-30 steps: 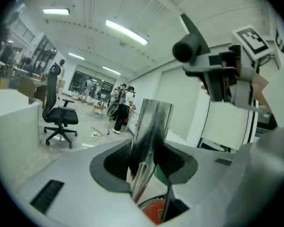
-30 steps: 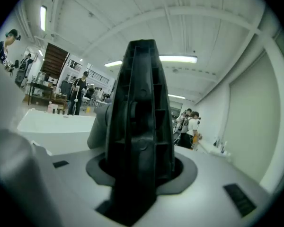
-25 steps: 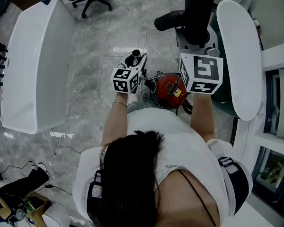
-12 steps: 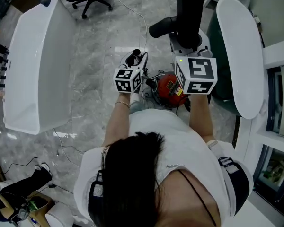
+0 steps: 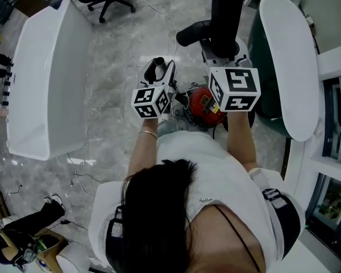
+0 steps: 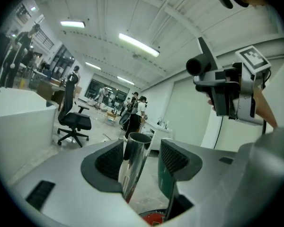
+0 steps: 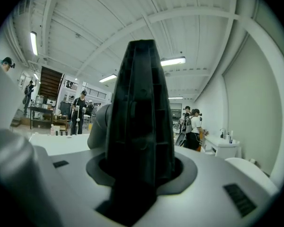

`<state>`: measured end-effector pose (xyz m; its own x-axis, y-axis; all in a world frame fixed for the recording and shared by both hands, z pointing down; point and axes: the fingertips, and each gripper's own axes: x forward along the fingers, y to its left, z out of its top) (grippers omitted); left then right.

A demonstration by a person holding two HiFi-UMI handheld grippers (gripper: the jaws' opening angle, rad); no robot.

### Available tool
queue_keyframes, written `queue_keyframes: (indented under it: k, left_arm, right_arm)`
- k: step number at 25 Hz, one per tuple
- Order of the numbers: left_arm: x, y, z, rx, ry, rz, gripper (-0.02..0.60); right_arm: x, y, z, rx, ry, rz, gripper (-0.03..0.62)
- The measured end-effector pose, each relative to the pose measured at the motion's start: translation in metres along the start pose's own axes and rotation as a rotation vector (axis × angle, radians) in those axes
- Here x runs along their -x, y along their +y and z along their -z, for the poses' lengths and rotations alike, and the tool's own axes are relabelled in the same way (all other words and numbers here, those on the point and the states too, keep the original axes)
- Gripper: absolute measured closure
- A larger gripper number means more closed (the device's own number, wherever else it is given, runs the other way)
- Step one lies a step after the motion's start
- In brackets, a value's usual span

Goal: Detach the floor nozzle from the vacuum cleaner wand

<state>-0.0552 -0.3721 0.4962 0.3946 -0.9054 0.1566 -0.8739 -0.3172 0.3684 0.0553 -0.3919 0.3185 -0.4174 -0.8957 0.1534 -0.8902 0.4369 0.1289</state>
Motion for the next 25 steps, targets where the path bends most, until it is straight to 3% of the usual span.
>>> queue_keyframes:
  k: [9, 18, 25]
  left_arm:
    - [0.037, -0.023, -0.047, -0.060, -0.132, -0.034, 0.334]
    - [0.061, -0.061, -0.092, -0.115, -0.195, -0.014, 0.334]
    - [0.072, -0.075, -0.095, -0.161, -0.146, -0.047, 0.336]
  right_arm:
    - [0.018, -0.006, 0.010, -0.051, 0.004, -0.013, 0.402]
    - [0.040, -0.008, 0.014, -0.086, -0.016, -0.010, 0.402]
    - [0.055, -0.010, 0.030, -0.108, 0.004, 0.022, 0.402]
